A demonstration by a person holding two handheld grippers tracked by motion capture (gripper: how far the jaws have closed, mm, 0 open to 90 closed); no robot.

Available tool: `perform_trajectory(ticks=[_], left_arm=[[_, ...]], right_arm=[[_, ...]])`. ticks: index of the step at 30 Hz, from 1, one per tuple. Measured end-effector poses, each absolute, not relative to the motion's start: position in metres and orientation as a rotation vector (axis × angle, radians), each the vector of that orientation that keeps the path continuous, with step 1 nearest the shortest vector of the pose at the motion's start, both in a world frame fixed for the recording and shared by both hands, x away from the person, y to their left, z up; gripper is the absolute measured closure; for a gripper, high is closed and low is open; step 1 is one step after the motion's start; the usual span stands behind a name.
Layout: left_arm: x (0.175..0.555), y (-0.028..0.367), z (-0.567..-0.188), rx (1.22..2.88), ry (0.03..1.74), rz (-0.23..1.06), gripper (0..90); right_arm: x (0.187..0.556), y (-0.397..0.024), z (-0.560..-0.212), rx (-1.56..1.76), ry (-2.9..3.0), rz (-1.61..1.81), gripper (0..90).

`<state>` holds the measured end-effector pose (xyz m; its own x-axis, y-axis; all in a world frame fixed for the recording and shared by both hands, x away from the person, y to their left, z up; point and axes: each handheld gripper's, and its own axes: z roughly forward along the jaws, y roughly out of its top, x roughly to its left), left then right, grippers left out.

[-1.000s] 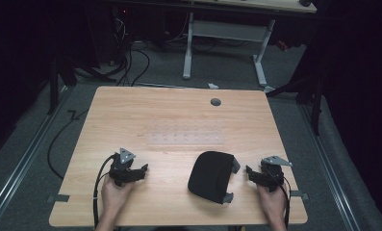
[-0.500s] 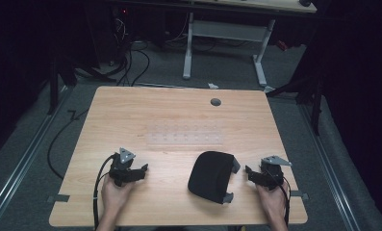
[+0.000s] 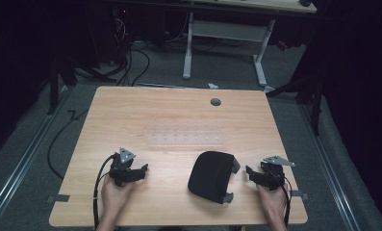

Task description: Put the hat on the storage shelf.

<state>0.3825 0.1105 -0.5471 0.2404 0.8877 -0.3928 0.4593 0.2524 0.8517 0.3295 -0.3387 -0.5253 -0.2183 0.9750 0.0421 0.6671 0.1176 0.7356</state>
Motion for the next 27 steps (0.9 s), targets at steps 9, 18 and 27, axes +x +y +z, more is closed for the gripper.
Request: perform_trajectory(ticks=[9,18,27], left_arm=[[0.382,0.110,-0.547,1.375,1.389,0.477,25.2],[0.382,0.110,-0.547,1.375,1.390,0.478,25.2],[0.382,0.110,-0.547,1.375,1.390,0.479,25.2]], right_arm=[[0.314,-0.337,-0.513,1.557,1.932,1.027,31.9],[0.296,-0.332,-0.493,1.501,1.948,1.171,30.5],[0.299,-0.310,-0.484,1.422,2.035,1.226,27.5]])
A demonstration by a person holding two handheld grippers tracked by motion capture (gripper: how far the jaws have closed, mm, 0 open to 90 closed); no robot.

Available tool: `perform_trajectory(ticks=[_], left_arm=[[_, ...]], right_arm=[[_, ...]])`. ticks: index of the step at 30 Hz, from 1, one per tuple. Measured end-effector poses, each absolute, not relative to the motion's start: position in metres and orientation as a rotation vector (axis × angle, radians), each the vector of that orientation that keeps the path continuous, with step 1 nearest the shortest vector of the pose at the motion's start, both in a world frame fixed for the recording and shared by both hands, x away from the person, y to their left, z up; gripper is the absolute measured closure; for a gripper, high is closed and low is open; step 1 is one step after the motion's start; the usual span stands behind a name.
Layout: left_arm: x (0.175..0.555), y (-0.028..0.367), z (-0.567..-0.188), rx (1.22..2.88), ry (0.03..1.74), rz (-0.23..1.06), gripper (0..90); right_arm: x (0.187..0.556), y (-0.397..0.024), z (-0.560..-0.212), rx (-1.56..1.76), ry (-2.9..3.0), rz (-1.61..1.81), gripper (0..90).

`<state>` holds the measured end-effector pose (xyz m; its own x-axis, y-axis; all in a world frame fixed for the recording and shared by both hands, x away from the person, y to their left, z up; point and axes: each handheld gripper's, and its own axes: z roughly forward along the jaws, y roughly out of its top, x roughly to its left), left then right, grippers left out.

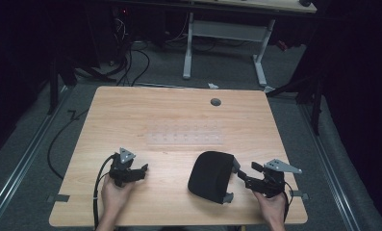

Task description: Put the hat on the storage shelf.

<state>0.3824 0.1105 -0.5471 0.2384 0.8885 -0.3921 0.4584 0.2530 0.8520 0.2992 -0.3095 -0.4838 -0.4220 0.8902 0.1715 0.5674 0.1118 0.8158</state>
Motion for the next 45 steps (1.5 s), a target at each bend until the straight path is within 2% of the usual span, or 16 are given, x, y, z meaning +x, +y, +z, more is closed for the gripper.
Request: perform_trajectory(ticks=[15,24,33,38,45], left_arm=[[0.382,0.110,-0.547,1.373,1.392,0.478,25.3],[0.382,0.110,-0.547,1.370,1.395,0.481,25.3],[0.382,0.110,-0.547,1.370,1.396,0.482,25.3],[0.383,0.110,-0.547,1.368,1.397,0.482,25.4],[0.382,0.110,-0.547,1.375,1.387,0.479,27.5]], right_arm=[[0.338,-0.275,-0.495,1.389,2.208,1.210,24.8],[0.349,-0.268,-0.506,1.392,2.269,1.217,29.8],[0.354,-0.272,-0.519,1.342,2.338,1.263,46.9],[0.351,-0.275,-0.516,1.321,2.370,1.282,63.7],[0.343,-0.280,-0.516,1.259,2.389,1.319,77.6]])
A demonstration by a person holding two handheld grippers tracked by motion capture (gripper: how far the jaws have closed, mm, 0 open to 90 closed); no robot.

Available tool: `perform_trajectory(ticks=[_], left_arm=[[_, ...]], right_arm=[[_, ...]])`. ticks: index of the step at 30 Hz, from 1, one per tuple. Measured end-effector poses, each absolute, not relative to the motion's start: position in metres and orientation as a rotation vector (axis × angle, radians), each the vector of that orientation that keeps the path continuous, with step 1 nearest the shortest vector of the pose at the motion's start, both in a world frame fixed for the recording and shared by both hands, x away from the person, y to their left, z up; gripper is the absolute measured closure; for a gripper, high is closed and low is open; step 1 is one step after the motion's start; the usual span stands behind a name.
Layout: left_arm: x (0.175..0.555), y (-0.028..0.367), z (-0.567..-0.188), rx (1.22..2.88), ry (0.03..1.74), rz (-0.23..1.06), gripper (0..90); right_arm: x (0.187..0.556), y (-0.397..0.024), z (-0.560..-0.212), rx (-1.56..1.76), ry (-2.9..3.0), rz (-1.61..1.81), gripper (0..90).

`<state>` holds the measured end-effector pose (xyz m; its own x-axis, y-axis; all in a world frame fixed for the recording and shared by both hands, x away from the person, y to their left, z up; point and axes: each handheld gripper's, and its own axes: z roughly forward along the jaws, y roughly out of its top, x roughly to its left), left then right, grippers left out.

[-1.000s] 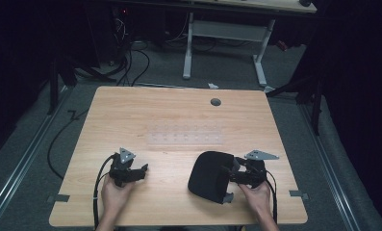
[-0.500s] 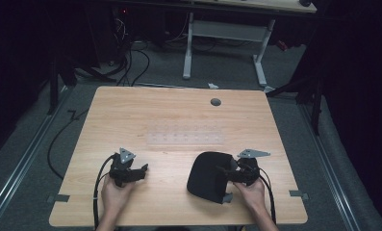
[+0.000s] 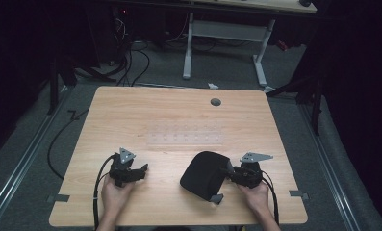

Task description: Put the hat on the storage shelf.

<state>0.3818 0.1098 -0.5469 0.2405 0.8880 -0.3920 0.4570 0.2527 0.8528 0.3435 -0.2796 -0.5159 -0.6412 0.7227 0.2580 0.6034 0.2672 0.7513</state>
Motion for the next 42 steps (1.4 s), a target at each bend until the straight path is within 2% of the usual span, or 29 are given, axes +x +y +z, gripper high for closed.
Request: perform_trajectory(ticks=[10,28,37,42], left_arm=[[0.382,0.109,-0.547,1.377,1.378,0.475,29.4],[0.380,0.108,-0.547,1.401,1.364,0.453,23.4],[0.375,0.102,-0.540,1.425,1.312,0.422,29.4],[0.369,0.097,-0.532,1.413,1.283,0.373,28.3]], right_arm=[[0.337,-0.287,-0.514,1.258,2.408,1.364,85.4],[0.320,-0.292,-0.493,1.305,2.271,1.416,86.4],[0.317,-0.297,-0.489,1.350,2.210,1.478,86.4],[0.317,-0.297,-0.484,1.356,2.201,1.479,86.4]])
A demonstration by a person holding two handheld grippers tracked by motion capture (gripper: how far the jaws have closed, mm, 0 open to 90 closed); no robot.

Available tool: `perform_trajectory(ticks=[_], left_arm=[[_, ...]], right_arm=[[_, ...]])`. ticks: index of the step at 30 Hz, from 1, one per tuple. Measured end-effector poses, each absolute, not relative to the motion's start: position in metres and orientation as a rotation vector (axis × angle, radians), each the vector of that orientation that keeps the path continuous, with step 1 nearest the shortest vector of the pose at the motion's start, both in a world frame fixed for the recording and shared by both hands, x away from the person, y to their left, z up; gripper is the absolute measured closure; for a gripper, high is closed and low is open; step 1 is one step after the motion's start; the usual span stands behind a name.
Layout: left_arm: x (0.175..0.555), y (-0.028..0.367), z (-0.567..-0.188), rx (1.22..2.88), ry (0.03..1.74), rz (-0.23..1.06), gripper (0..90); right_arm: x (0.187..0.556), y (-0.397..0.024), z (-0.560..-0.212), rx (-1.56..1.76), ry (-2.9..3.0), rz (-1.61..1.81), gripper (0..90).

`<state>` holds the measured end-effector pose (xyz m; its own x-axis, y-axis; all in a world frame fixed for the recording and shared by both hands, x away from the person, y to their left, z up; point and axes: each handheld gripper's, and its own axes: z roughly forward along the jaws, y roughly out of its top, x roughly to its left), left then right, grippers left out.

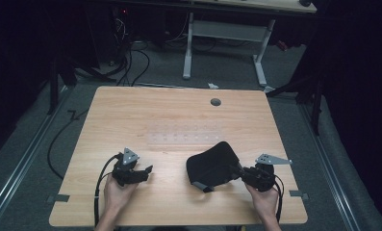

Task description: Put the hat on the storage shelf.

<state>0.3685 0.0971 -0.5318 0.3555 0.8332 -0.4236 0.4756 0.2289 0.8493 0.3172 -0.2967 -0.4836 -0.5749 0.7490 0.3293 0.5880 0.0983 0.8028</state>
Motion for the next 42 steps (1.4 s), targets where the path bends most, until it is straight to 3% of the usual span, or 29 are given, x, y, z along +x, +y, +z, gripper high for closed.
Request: perform_trajectory(ticks=[16,27,42], left_arm=[[0.334,0.063,-0.506,1.486,1.104,0.250,28.4],[0.310,0.032,-0.488,1.551,0.924,0.242,25.4],[0.306,0.024,-0.484,1.559,0.866,0.259,23.8]], right_arm=[[0.316,-0.291,-0.471,1.355,2.190,1.499,86.3],[0.315,-0.283,-0.460,1.321,2.211,1.528,86.3],[0.318,-0.268,-0.451,1.299,2.271,1.544,86.3]])
